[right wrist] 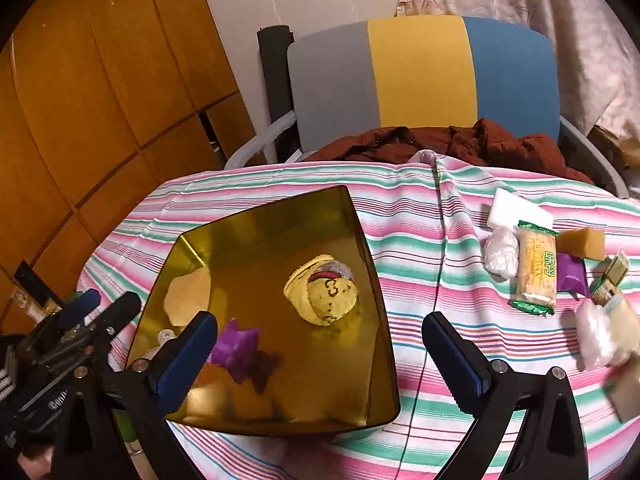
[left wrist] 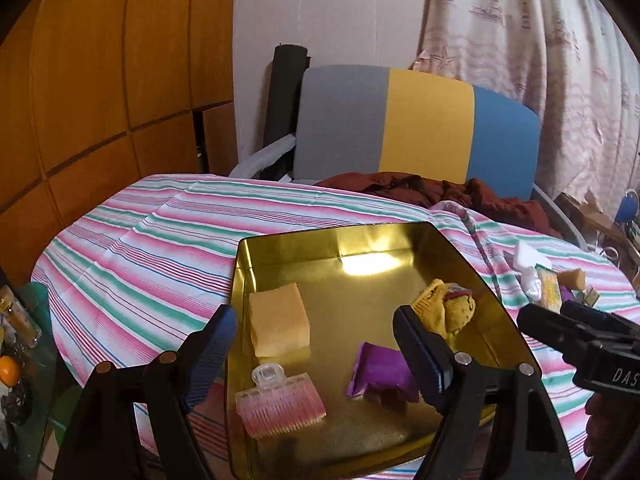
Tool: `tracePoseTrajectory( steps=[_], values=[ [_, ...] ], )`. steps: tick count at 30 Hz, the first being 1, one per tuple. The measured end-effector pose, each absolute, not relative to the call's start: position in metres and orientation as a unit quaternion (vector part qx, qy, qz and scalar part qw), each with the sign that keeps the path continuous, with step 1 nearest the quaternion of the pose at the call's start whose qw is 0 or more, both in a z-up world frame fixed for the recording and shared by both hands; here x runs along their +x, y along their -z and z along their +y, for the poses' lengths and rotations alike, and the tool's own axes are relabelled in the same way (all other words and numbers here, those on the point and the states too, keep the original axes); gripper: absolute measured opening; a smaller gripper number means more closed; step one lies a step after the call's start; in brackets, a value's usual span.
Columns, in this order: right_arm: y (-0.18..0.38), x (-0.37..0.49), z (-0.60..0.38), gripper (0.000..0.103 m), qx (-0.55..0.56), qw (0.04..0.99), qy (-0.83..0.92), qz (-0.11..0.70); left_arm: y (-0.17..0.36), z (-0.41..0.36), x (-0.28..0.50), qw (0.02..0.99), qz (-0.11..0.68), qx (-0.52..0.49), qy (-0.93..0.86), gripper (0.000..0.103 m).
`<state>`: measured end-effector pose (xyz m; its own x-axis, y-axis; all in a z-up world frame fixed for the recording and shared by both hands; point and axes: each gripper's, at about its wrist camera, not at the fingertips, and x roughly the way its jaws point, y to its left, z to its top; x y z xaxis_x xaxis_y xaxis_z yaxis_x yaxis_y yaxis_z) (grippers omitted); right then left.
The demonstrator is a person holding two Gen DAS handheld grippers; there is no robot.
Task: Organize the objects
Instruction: 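Drop the sponge into the gold tray with the left tool while the right tool places the knitted pouch there, then grasp the clear plastic bag with the left tool while the right tool grasps another yellow sponge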
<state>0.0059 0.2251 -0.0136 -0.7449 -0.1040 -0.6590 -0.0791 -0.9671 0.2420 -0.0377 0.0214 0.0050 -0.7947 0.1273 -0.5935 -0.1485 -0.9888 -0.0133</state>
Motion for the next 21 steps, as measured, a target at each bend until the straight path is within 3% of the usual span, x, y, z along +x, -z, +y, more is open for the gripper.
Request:
tracePoseTrajectory(
  steps=[21],
  values=[
    [0.022,0.027,0.274,0.103,0.375,-0.046,0.915,-0.141,0.005,0.064,-0.019,0.128,0.075,-0.314,-0.938,0.082]
  ],
)
